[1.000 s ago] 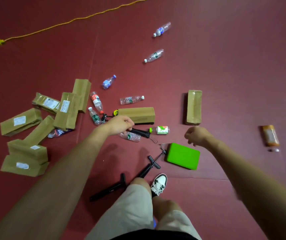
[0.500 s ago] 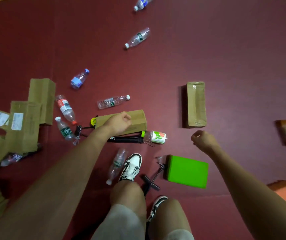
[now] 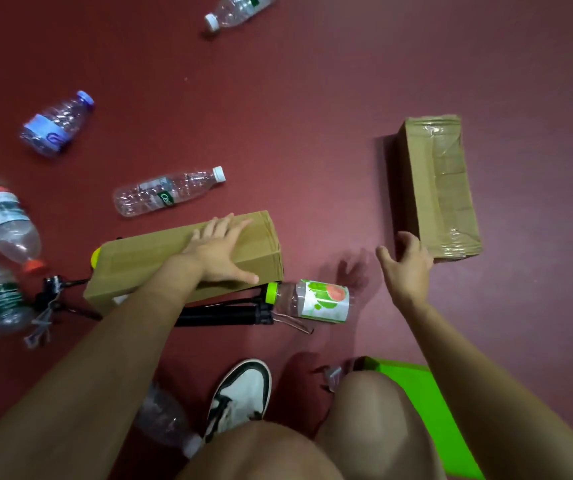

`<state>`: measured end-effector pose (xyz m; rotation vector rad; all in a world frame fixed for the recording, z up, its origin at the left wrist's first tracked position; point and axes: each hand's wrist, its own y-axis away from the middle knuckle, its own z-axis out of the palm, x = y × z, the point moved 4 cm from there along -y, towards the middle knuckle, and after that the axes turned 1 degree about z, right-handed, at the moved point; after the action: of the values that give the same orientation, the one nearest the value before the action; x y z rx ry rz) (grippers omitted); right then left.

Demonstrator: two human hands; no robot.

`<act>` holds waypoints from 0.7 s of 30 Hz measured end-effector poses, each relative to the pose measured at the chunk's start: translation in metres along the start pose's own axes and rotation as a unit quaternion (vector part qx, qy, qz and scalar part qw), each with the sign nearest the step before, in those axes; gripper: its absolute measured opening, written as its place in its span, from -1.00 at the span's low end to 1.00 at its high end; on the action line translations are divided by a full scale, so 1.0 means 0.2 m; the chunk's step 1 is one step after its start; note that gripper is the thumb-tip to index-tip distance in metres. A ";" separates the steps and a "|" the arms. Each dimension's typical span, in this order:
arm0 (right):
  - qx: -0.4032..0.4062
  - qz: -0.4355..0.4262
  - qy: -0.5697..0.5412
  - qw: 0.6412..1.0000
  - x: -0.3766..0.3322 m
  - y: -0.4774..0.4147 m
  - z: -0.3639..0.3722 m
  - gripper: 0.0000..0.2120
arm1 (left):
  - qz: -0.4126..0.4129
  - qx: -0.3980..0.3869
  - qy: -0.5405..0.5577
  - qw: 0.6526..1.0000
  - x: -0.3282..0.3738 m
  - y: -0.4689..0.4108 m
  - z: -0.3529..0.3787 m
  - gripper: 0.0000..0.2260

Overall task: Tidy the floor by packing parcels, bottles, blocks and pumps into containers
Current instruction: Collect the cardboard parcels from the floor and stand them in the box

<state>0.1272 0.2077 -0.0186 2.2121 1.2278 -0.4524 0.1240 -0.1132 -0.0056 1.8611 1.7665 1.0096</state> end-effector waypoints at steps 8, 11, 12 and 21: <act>0.115 0.051 0.102 0.987 0.23 -0.30 0.10 -0.24 | -0.015 -0.005 0.009 1.000 -0.13 -0.21 0.08 0.08; 0.096 0.053 0.129 0.986 0.26 -0.34 0.12 -0.25 | -0.029 -0.033 -0.011 0.999 -0.15 -0.23 0.07 0.12; 0.101 0.042 0.125 0.986 0.27 -0.35 0.12 -0.30 | -0.032 -0.048 -0.021 0.998 -0.15 -0.24 0.06 0.14; 0.039 -0.014 0.216 0.976 0.15 -0.13 0.14 -0.41 | -0.005 -0.060 -0.008 0.998 -0.10 -0.22 0.00 0.06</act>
<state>0.1189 0.2213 -0.0641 2.4437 1.4816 -0.0237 0.0954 -0.1271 -0.0412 1.7803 1.6673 1.0699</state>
